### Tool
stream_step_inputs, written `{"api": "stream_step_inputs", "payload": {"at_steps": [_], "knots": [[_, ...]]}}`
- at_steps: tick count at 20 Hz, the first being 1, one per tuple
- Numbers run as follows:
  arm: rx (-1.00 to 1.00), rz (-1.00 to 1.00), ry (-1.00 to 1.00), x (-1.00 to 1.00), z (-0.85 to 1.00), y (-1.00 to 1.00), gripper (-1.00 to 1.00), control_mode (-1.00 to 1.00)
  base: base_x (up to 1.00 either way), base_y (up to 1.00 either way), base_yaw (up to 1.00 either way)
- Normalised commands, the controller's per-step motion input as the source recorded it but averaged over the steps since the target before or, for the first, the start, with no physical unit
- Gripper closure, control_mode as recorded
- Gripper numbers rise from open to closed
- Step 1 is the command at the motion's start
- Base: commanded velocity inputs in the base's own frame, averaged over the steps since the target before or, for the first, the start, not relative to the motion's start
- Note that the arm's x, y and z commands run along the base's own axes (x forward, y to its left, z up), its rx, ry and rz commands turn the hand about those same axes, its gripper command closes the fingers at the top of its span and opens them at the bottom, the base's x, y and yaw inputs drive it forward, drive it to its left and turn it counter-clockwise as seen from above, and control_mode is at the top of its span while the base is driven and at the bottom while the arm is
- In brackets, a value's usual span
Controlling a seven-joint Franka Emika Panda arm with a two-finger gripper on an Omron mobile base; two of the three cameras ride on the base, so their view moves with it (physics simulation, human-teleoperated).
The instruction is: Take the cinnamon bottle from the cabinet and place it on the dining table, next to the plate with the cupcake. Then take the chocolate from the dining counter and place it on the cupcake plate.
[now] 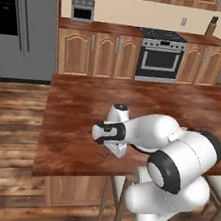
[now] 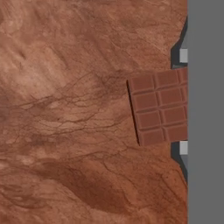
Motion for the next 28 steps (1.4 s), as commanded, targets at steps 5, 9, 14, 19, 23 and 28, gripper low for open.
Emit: {"api": "stream_step_inputs", "payload": {"at_steps": [5, 9, 14, 19, 23, 28], "knots": [[0.02, 0.1, 0.0, 0.0, 0.43, -0.35, 1.0, -1.0, 0.0, 0.0, 0.0], [0.0, 0.14, 0.0, 0.02, 0.38, -0.41, 1.0, -1.0, 0.0, 0.0, 0.0], [0.0, 0.1, 0.0, 0.22, 0.23, -0.41, 1.0, -1.0, 0.0, 0.0, 0.0], [0.02, 0.18, 0.0, 0.23, 0.14, -0.44, 1.0, -1.0, 0.0, 0.0, 0.0], [0.0, 0.09, 0.0, 0.29, 0.02, -0.4, 1.0, -1.0, 0.0, 0.0, 0.0], [0.0, 0.03, -0.05, 0.37, 0.0, -0.34, 1.0, -1.0, 0.0, 0.0, 0.0]]}}
